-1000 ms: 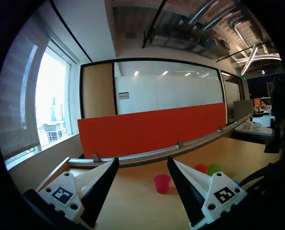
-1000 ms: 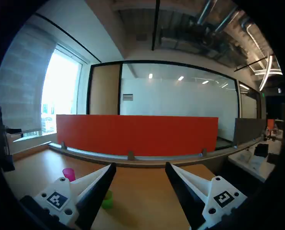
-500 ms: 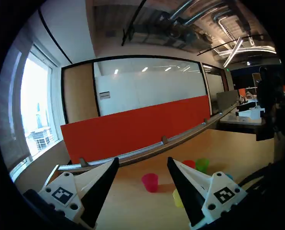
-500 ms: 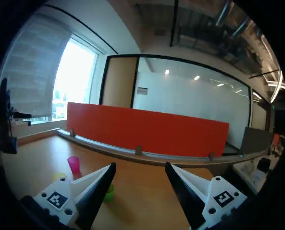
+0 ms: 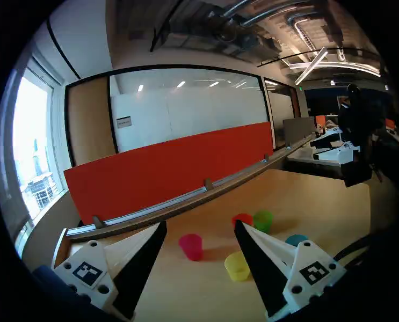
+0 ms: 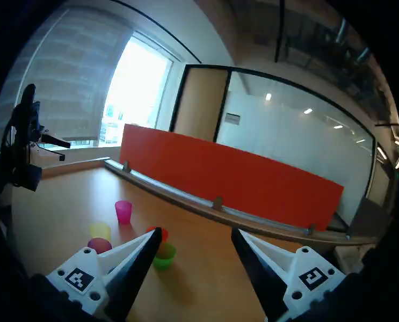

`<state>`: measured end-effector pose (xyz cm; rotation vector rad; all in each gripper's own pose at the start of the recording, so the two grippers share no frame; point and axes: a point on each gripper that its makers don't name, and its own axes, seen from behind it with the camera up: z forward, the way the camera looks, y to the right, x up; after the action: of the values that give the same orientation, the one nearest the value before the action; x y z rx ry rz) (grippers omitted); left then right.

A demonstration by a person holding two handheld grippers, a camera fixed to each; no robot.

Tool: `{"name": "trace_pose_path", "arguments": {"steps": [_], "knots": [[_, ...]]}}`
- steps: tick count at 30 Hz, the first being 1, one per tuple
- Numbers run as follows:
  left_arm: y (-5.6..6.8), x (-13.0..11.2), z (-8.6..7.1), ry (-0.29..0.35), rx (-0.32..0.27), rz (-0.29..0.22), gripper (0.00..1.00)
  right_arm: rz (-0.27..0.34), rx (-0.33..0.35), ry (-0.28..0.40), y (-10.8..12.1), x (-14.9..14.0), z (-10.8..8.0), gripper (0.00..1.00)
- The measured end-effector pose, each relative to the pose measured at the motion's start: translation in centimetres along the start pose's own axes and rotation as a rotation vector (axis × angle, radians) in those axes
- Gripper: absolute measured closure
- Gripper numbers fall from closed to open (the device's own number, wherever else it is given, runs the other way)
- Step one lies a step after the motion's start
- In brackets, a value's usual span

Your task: Pour water

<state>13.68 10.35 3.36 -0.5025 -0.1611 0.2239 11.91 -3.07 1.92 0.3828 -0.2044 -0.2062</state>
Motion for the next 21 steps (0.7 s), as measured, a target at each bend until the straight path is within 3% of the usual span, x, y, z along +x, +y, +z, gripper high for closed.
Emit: {"name": "trace_pose_path", "arguments": {"steps": [9,21], "knots": [[1.6,-0.5,0.7,-0.039,-0.066,0.046,0.06,-0.019,0.05,-0.033,-0.1,0.4,0.0,0.0],[3.5,-0.8,1.0,-0.06,-0.144,0.05,0.06,-0.085,0.109,-0.08,-0.6,0.1,0.0,0.0]]}}
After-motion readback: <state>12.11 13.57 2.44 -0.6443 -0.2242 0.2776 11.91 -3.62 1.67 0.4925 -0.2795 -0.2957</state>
